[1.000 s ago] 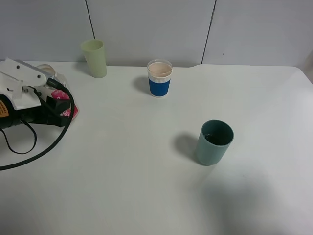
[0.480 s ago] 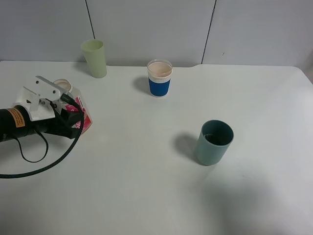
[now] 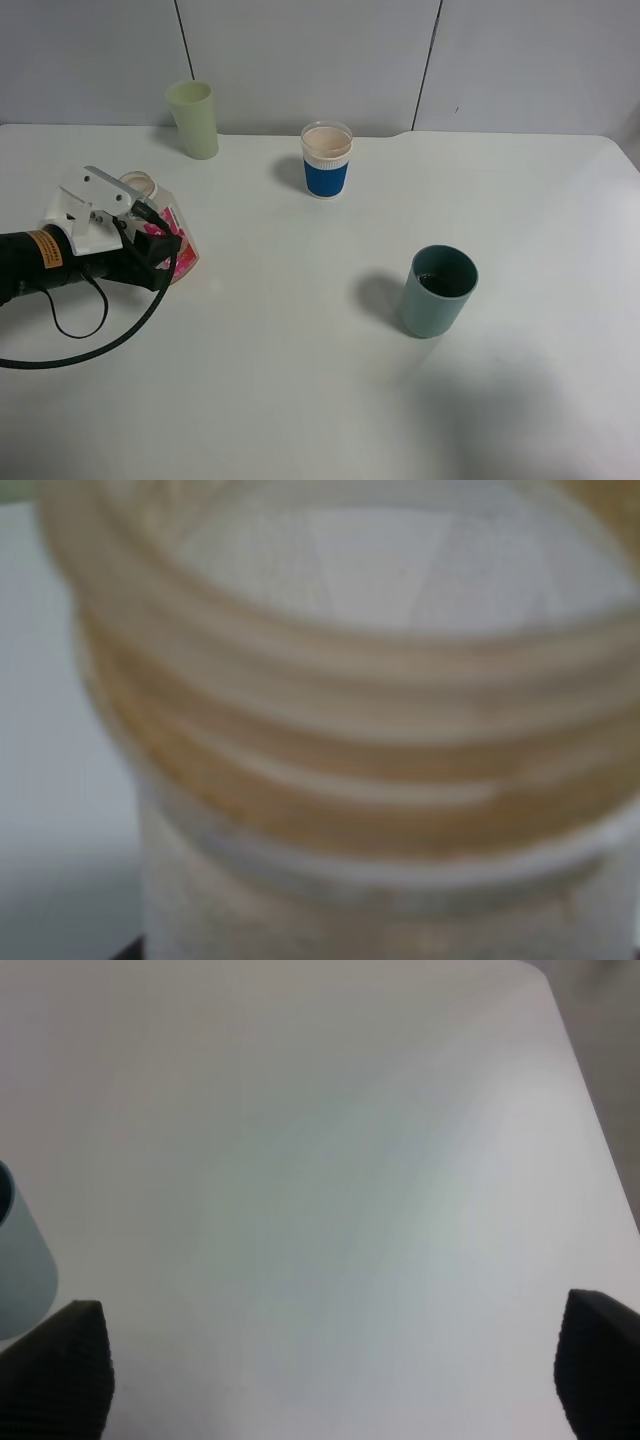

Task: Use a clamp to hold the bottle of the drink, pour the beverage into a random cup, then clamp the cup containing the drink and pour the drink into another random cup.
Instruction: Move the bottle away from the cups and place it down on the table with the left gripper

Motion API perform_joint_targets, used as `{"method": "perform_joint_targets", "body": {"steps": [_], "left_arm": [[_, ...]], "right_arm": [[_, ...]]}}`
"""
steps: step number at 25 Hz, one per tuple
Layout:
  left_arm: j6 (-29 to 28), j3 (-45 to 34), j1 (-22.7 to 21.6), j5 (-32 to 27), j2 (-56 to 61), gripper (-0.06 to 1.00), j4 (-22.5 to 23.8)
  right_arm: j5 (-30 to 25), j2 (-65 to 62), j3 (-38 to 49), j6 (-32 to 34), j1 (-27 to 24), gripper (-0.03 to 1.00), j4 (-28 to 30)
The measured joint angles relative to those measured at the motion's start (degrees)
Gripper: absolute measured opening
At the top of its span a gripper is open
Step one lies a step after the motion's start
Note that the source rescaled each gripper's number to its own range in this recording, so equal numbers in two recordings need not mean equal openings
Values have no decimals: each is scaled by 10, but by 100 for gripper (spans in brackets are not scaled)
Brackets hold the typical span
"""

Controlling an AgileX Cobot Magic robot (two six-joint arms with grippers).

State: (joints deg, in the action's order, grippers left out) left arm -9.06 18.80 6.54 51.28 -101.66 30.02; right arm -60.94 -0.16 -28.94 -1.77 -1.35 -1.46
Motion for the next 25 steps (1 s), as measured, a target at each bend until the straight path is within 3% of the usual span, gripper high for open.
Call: {"method": "perform_joint_targets", "body": {"steps": [13,15,18,20,22,25], "left_arm": [[0,0,0,5,-2,0,1],[0,0,0,5,-2,12,1],[0,0,0,5,-3,60,1],[0,0,0,5,-3,85,1],[0,0,0,5,-3,97,1],[0,0,0,5,-3,100,1]], "right_arm": [[0,0,0,0,0,64,0],[0,0,0,0,0,64,0],[0,0,0,0,0,64,0],[0,0,0,0,0,64,0],[0,0,0,0,0,64,0],[0,0,0,0,0,64,0]]}}
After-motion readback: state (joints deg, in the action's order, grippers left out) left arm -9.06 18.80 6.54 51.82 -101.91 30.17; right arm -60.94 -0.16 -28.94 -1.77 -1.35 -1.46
